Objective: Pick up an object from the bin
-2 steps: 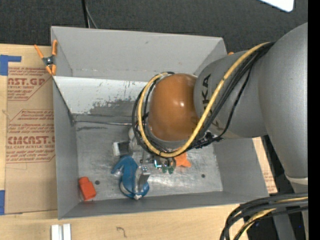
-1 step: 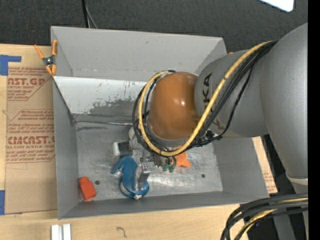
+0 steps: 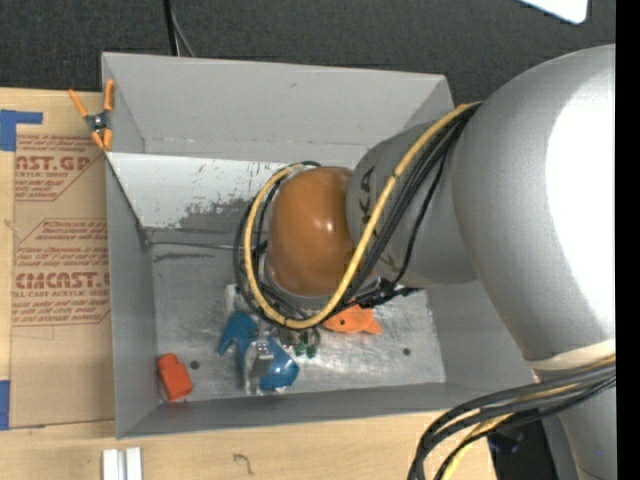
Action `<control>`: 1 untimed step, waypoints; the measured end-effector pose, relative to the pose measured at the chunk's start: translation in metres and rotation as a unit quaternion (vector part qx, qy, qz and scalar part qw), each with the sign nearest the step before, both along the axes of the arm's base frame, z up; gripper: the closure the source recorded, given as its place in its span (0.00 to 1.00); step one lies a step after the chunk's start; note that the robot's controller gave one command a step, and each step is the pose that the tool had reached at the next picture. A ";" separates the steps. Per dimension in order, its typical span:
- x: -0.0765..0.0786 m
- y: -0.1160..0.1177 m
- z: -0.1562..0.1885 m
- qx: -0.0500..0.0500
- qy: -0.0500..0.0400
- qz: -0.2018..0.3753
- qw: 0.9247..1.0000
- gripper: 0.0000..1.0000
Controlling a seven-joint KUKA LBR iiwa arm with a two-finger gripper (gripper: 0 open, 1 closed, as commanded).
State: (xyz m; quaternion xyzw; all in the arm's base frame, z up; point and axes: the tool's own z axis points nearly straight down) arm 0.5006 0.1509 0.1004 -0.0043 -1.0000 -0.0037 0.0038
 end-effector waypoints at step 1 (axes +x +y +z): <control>0.010 0.008 -0.012 -0.002 -0.003 0.003 1.000 0.00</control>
Offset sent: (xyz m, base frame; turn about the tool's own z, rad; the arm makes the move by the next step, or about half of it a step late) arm 0.0219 -0.0051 -0.0304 -0.2752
